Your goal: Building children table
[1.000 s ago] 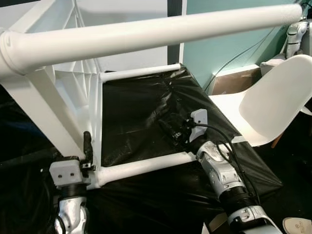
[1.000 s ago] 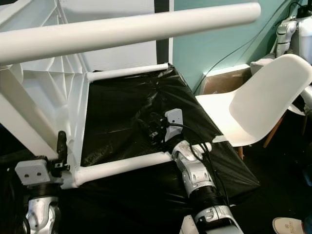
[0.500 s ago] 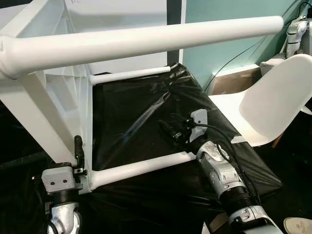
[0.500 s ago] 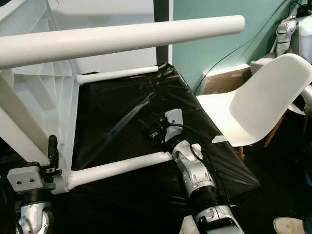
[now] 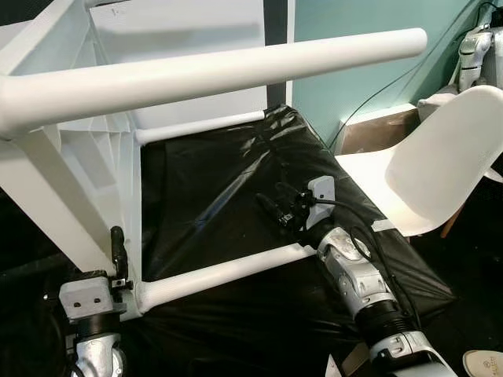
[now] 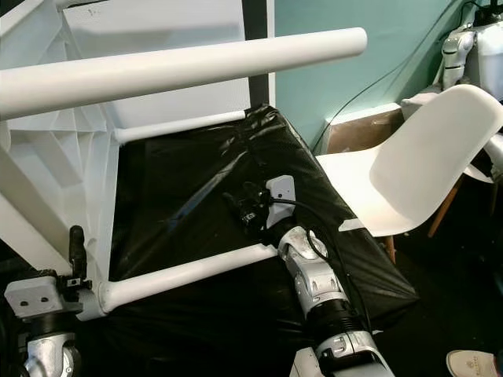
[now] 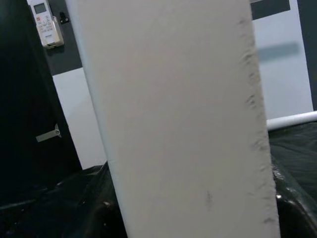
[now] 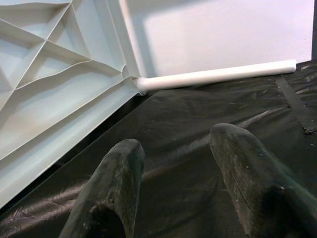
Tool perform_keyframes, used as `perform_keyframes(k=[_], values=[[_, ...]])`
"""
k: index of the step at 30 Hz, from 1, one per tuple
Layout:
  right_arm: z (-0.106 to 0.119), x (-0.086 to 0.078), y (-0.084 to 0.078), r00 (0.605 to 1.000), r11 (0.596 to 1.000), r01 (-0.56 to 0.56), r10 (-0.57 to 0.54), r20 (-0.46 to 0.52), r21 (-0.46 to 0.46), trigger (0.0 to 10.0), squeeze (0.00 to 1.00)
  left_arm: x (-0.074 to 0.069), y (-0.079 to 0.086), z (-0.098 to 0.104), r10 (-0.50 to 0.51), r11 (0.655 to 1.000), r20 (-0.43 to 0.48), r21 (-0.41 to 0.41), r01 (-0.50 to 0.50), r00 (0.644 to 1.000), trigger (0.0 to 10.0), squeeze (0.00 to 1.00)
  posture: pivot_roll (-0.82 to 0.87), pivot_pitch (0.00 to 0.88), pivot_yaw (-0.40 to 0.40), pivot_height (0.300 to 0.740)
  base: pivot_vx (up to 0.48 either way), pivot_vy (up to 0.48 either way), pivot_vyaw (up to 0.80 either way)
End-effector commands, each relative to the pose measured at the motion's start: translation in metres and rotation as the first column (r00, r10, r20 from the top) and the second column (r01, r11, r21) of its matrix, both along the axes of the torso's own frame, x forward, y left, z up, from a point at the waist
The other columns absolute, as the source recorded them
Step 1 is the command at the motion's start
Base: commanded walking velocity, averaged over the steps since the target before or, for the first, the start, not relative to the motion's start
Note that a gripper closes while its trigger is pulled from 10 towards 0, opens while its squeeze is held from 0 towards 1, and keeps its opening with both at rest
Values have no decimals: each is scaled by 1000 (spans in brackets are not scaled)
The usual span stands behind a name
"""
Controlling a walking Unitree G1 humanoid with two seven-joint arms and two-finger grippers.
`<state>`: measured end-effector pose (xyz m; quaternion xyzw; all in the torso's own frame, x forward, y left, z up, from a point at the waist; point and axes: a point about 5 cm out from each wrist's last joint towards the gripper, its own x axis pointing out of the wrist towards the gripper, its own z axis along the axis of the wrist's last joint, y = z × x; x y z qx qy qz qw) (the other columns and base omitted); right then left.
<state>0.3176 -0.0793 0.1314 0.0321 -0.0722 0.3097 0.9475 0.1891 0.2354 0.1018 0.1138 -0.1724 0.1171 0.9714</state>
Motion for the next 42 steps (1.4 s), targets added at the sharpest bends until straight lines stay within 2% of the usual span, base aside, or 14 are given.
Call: perform_keyframes(k=[1, 3, 6, 7, 12, 13, 14, 15, 25, 28, 35, 39, 40, 42], values=[[0, -2, 2, 1000, 1000, -5, 5, -8, 13, 10000, 0, -25, 19, -52, 146, 979, -271, -97, -178, 951, 10000, 0, 99, 0, 19, 740, 0, 0, 0], [0, -2, 2, 1000, 1000, -5, 5, -8, 13, 10000, 0, -25, 19, -52, 146, 979, -271, -97, -178, 951, 10000, 0, 99, 0, 19, 740, 0, 0, 0], [-1, -2, 2, 1000, 1000, -4, 4, -8, 14, 10000, 0, -19, 6, -53, 43, 986, -265, -142, -83, 963, 10000, 0, 99, 0, 19, 740, 0, 0, 0], [0, -2, 2, 1000, 1000, -1, 1, -8, 15, 10000, 0, -17, 0, -52, 5, 987, -252, -152, -45, 968, 10000, 1000, 87, 0, 27, 740, 0, 0, 0], [0, -3, 0, 1000, 1000, 7, -7, -7, 16, 10000, 0, -10, -9, -48, -59, 982, -221, -187, 17, 973, 10000, 1000, 82, 0, 30, 740, 0, 0, 0], [0, -3, 0, 1000, 1000, 9, -8, -7, 16, 10000, 0, -9, -10, -47, -63, 982, -217, -190, 21, 974, 10000, 227, 81, 0, 30, 740, 0, 0, 0], [0, -3, 0, 1000, 1000, 9, -8, -7, 16, 10000, 0, -9, -10, -47, -63, 982, -217, -190, 21, 974, 10000, 227, 81, 0, 30, 740, 0, 0, 0], [0, -3, 0, 1000, 1000, 10, -10, -7, 16, 10000, 0, -7, -10, -46, -63, 981, -209, -191, 22, 976, 10000, 0, 80, 0, 30, 740, 0, 0, 0], [-1, -5, -1, 1000, 1000, 16, -16, 7, 3, 10000, 0, -4, -19, -34, -70, 987, -149, -157, 46, 986, 10000, 0, 84, 0, 28, 740, 0, 0, 0], [-3, -10, 1, 1000, 1000, 10, -10, 21, -19, 10000, 0, -1, -27, -15, -84, 992, -65, -103, 77, 994, 10000, 0, 88, 0, 26, 740, 0, 0, 0], [-2, -12, 0, 998, 998, 34, -30, 56, -56, 10000, 0, 3, -31, 0, -105, 992, -1, -75, 105, 994, 10000, 0, 89, 0, 24, 740, 0, 0, 0], [-2, -11, -13, 967, 948, 201, -151, 205, -248, 10000, 0, 12, -46, 32, -197, 979, 98, -31, 201, 976, 10000, 0, 88, 0, 27, 740, 0, 0, 0], [-2, -11, -13, 967, 948, 201, -151, 205, -248, 10000, 0, 12, -46, 32, -197, 979, 98, -31, 201, 976, 10000, 0, 88, 0, 27, 740, 0, 0, 0], [1, -12, -20, 926, 885, 295, -172, 337, -359, 10000, 0, 15, -51, 40, -218, 975, 118, -12, 221, 969, 10000, 0, 85, 0, 31, 740, 0, 0, 0]])
